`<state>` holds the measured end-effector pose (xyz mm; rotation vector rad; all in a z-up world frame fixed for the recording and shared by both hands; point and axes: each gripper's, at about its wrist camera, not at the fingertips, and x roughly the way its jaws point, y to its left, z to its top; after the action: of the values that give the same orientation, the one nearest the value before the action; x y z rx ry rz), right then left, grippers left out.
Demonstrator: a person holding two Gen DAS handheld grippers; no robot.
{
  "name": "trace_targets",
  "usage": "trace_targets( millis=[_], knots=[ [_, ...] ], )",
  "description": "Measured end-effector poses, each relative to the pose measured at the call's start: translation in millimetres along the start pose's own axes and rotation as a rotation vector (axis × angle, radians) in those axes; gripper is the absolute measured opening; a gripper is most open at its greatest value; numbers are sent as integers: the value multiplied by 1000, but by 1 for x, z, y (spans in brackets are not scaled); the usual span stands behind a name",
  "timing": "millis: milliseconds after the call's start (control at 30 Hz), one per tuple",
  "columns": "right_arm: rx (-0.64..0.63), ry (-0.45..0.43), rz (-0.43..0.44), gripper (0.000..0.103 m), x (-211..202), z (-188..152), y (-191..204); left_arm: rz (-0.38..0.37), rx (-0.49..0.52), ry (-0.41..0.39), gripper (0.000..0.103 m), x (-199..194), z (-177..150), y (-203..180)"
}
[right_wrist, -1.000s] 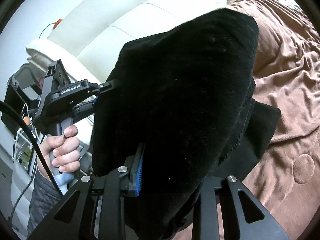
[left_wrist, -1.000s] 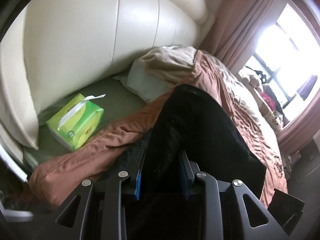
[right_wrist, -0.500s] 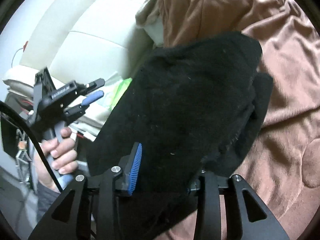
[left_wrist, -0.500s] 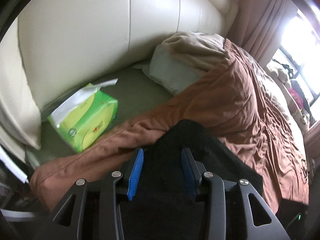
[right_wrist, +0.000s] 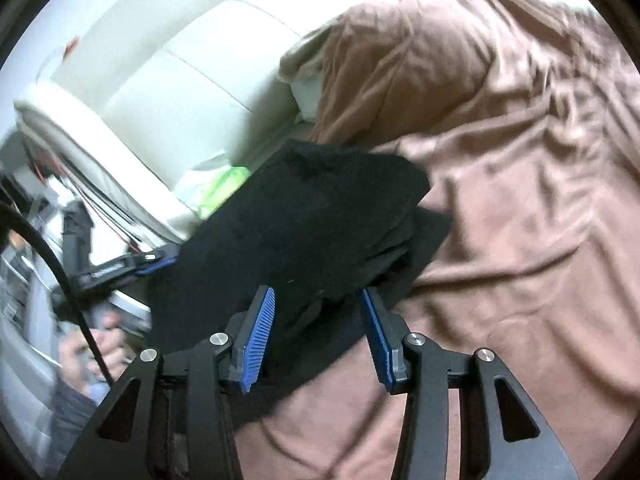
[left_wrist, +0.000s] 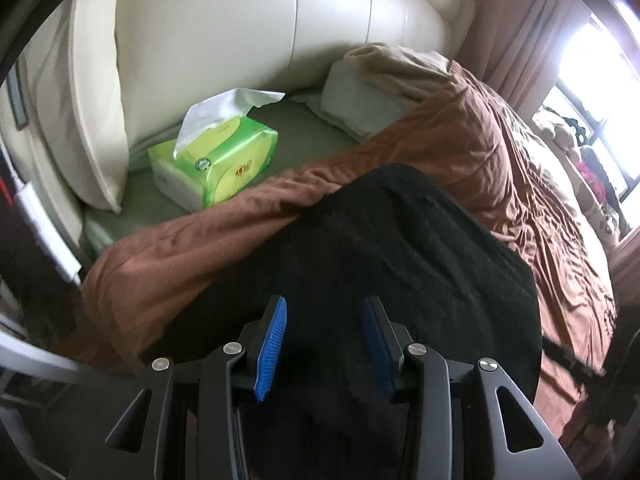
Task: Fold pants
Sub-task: 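Lower the folded pants onto the bed beside the tissue box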
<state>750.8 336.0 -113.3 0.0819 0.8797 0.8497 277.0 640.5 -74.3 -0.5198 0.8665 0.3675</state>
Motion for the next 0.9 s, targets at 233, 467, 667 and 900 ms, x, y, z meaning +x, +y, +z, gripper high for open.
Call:
trace_targets(
  millis=[233,467,667,900],
  knots=[
    [-180,-38,-71,42,-21,23,28,5,21,-25,42,-11,-14,-18],
    [-331,-58,-44,37,-8,30,59,11,53,-30,42,-8,-27,-35],
    [-367,-18,4,31,27,36,64,41,61,-18,42,0,-41,-38],
    [-487,103,-20,24,69,8,52,40,29,45,42,19,-53,-30]
  ],
)
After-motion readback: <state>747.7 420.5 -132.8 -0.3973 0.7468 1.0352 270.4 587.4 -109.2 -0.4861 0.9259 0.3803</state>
